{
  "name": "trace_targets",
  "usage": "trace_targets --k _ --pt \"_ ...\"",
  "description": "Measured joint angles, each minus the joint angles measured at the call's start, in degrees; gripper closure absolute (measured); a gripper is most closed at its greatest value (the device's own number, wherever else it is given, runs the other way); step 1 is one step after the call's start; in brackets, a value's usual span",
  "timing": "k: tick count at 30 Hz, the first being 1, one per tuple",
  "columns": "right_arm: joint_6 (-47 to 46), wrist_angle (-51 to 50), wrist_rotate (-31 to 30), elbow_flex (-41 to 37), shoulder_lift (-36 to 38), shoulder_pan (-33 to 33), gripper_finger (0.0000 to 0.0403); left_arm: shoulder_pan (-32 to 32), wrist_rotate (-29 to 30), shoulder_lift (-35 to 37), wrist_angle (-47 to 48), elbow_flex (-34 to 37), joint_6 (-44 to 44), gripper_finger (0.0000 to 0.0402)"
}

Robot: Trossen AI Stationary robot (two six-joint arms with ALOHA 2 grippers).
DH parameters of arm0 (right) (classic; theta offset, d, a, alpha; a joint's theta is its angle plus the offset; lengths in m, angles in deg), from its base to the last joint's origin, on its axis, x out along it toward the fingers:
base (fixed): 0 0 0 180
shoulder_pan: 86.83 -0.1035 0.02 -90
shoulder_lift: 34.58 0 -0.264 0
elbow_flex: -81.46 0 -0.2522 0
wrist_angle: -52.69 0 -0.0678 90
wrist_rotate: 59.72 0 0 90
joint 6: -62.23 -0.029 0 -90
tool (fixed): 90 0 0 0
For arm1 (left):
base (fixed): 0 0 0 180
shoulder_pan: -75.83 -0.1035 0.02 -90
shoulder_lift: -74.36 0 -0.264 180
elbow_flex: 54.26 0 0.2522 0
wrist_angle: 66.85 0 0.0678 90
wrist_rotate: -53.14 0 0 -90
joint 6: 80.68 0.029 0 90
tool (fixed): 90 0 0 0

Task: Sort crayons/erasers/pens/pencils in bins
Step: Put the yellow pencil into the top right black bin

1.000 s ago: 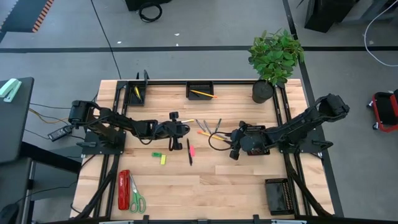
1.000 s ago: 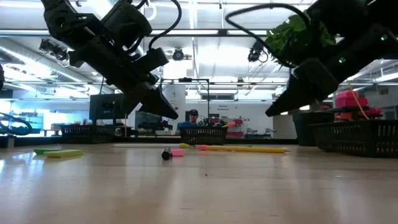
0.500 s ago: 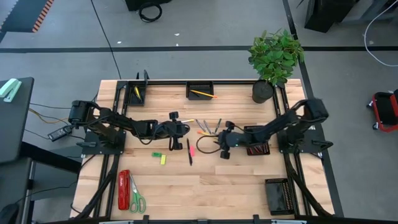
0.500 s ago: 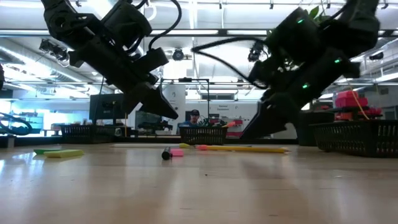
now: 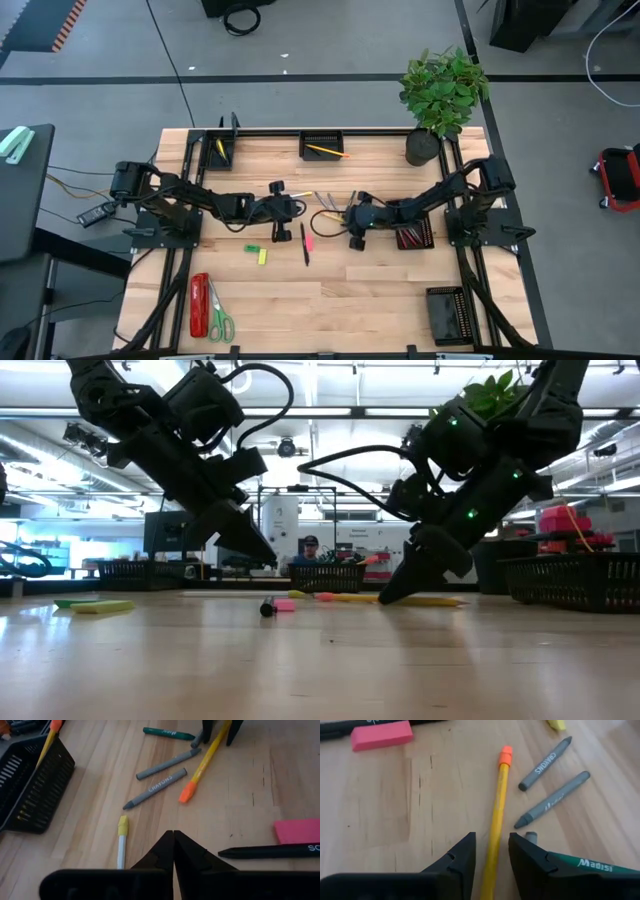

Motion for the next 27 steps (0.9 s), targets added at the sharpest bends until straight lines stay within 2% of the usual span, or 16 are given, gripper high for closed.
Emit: trace_targets --k 15,21,24,27 --pt "-1.69 0.04 1.22 -0.20 -0.07 0.31 0.0364 0.26 0.01 0.00 0.61 0.00 -0.30 0.0378" --pt "-1.53 -0.63 -1.55 1.64 0.49 0.00 0.0373 1.59 0.01 0.00 0.98 0.00 -0.10 0.0389" --pt "-0.75 -1.98 -3.30 3.35 3.19 0.08 0.0374 1.92 0.02 0.00 1.18 0.00 0.12 0.0390" --pt "0.81 -8.19 -5.15 5.50 7.20 1.07 0.0375 1.92 0.02 0.00 2.05 0.00 0.22 0.0383"
